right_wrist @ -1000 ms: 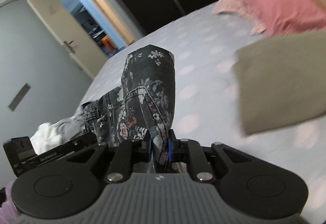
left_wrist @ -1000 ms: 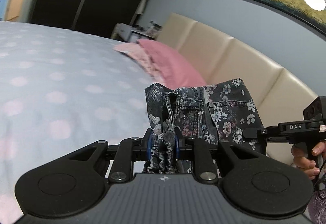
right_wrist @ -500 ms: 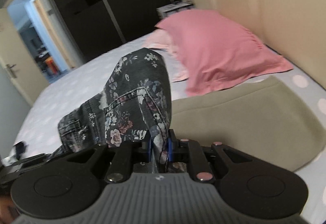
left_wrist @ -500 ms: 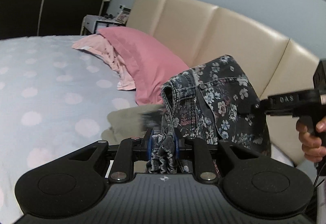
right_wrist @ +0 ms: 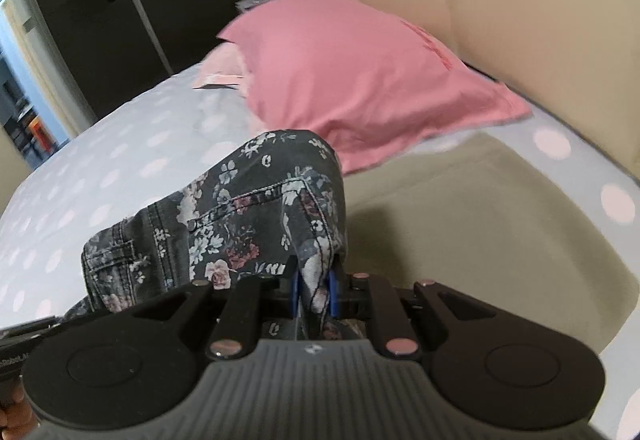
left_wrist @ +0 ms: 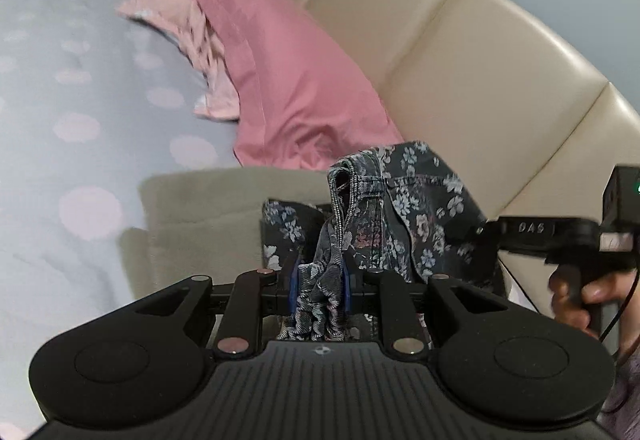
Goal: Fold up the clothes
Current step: 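Lift and carry the folded jeans with both grippers onto the olive blanket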
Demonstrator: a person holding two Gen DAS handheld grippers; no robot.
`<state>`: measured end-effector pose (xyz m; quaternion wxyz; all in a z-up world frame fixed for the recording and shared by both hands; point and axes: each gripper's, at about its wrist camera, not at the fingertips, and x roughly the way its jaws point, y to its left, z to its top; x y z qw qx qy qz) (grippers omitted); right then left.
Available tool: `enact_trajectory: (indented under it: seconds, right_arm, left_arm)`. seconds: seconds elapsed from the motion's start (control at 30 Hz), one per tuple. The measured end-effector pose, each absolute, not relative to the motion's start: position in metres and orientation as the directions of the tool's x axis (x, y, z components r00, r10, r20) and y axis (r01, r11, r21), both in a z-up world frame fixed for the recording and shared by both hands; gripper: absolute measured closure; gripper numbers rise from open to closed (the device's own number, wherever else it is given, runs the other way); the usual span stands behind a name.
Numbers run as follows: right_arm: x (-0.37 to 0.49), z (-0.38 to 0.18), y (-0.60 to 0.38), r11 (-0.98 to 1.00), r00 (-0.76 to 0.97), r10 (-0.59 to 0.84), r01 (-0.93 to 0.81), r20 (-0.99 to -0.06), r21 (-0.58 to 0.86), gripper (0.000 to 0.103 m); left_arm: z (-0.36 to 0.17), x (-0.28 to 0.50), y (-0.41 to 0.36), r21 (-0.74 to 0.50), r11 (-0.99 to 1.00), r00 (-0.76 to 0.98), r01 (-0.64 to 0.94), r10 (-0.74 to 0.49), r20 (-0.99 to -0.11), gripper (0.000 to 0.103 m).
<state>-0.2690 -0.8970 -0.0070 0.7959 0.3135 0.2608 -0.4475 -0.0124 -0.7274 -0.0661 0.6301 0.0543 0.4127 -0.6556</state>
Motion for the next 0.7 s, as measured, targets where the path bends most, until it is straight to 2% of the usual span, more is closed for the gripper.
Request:
enact_trajectory:
  seconds: [0.1,0.17,0.23,0.27,0.33,0.43,0.7]
  right_arm:
    - [-0.277,-0.025,-0.906,0.366,0.451,-0.539,0.886,-0.711,0.284,0.083]
    - [-0.289,-0.026,-0.904,0.356,0.459,-0.543,0.884,-0.703,0.302,0.065]
    - [-0.300,-0.028,-0.902,0.345,0.467,-0.547,0.882,-0.695,0.320,0.061]
    - [-0.305,-0.028,-0.902,0.340,0.470,-0.549,0.881,-0.691,0.329,0.049]
    - [-0.317,-0.030,-0.900,0.330,0.477,-0.553,0.878,-0.683,0.347,0.036]
    - [-0.333,-0.032,-0.897,0.314,0.488,-0.559,0.873,-0.670,0.374,0.031]
    - [-0.339,-0.054,-0.897,0.281,0.479,-0.547,0.877,-0.686,0.389,0.034]
  left_arm:
    - [-0.076,-0.009,-0.737,-0.458,0.176,-0.182,0.871,-0.751,-0.635,0.081]
    - [-0.079,-0.003,-0.734,-0.471,0.202,-0.180,0.859,-0.741,-0.647,0.077]
    - [-0.080,0.004,-0.728,-0.506,0.215,-0.197,0.836,-0.742,-0.641,0.051]
    - [-0.079,0.007,-0.721,-0.530,0.227,-0.201,0.817,-0.749,-0.631,0.046]
    - [-0.083,0.012,-0.715,-0.577,0.231,-0.229,0.783,-0.755,-0.614,0.043]
    - [-0.096,0.010,-0.713,-0.631,0.236,-0.287,0.739,-0.737,-0.612,0.043]
    - [-0.118,-0.009,-0.717,-0.641,0.231,-0.306,0.732,-0.729,-0.612,0.039]
